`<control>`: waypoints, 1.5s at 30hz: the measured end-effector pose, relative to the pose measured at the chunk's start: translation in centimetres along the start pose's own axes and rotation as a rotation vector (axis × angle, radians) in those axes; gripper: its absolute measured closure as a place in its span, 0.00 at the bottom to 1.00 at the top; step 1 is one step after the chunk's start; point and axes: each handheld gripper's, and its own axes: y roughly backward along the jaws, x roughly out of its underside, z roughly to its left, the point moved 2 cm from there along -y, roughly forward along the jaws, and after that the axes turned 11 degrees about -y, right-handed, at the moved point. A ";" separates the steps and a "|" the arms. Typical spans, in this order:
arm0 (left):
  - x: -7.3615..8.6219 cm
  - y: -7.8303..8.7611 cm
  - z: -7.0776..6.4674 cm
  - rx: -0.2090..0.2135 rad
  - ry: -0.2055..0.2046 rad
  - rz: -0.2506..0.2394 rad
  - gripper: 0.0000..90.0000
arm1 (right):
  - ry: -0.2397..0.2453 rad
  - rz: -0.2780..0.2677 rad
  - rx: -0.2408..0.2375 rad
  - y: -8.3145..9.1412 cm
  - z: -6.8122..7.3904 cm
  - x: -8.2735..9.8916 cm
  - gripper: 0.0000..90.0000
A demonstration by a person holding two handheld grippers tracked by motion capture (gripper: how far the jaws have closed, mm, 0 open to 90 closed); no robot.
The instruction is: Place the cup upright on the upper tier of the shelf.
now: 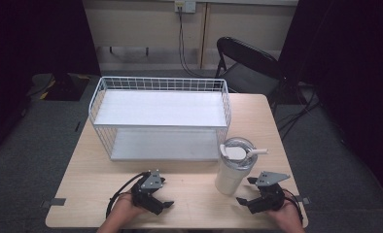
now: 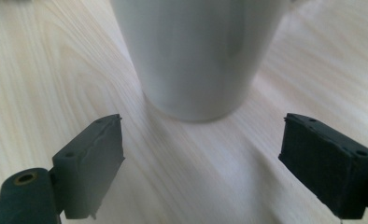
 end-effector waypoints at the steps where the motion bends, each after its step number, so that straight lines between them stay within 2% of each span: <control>1: 0.0 0.0 0.0 0.000 0.000 0.000 0.13 | -0.001 -0.008 -0.006 0.1 0.1 -0.3 0.14; 2: 0.0 0.0 0.0 0.000 0.000 0.000 0.13 | -0.001 -0.008 -0.006 0.1 0.1 -0.3 0.14; 5: 0.0 0.0 0.0 0.000 0.000 0.000 0.13 | -0.030 -0.061 -0.035 0.3 0.2 -0.9 0.14; 8: 0.0 0.0 0.0 -0.002 0.000 0.001 0.13 | -0.025 -0.085 -0.040 0.5 0.1 -1.5 0.13; 24: 0.0 0.0 0.0 -0.003 0.001 0.001 0.13 | -0.033 -0.145 -0.091 0.3 0.5 -3.3 0.13; 32: 0.0 0.0 0.0 -0.004 0.001 0.001 0.13 | -0.092 -0.226 -0.140 0.2 0.2 -4.2 0.12; 38: 0.0 0.0 0.0 -0.003 0.001 0.001 0.13 | -0.072 -0.261 -0.138 -0.1 0.3 -4.2 0.11; 39: 0.0 0.0 0.0 -0.004 0.001 0.001 0.13 | -0.059 -0.284 -0.132 -0.2 0.3 -4.2 0.11; 42: 0.0 0.0 0.0 -0.003 0.001 0.001 0.13 | -0.044 -0.299 -0.124 -0.3 0.4 -4.2 0.11; 45: 0.0 0.0 0.0 -0.004 0.001 0.001 0.13 | -0.009 -0.315 -0.116 -0.6 0.5 -4.3 0.10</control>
